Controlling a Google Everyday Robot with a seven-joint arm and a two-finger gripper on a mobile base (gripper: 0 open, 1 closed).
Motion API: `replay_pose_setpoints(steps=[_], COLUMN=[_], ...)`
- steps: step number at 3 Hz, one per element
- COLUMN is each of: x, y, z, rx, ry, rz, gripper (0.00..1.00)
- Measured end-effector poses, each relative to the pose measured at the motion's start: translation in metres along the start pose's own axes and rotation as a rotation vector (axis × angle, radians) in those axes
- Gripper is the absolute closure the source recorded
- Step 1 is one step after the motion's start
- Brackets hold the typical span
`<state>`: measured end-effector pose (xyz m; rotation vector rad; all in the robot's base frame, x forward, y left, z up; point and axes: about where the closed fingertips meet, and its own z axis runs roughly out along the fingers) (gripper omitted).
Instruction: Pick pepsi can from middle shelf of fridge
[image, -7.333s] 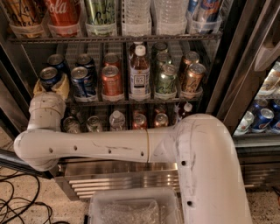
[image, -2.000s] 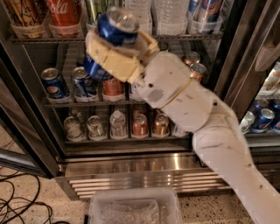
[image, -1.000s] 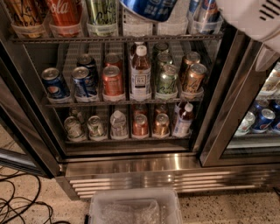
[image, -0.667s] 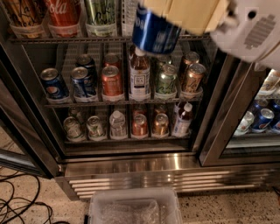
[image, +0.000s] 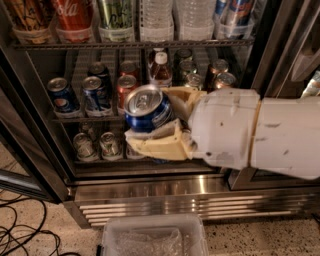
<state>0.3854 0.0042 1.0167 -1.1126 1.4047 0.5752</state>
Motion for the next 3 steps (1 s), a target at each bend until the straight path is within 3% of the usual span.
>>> replay_pose_setpoints(steps=[1, 2, 3], x=[0.001, -0.0006, -0.0006], y=[0.021, 0.0223, 0.0223], z=[0.0016, 0.0035, 0.0035], rx=[0.046, 0.044, 0.044], ry=[0.056, 0.064, 0.064], rz=[-0.271, -0.355, -0.355], gripper=[1.0, 1.0, 1.0])
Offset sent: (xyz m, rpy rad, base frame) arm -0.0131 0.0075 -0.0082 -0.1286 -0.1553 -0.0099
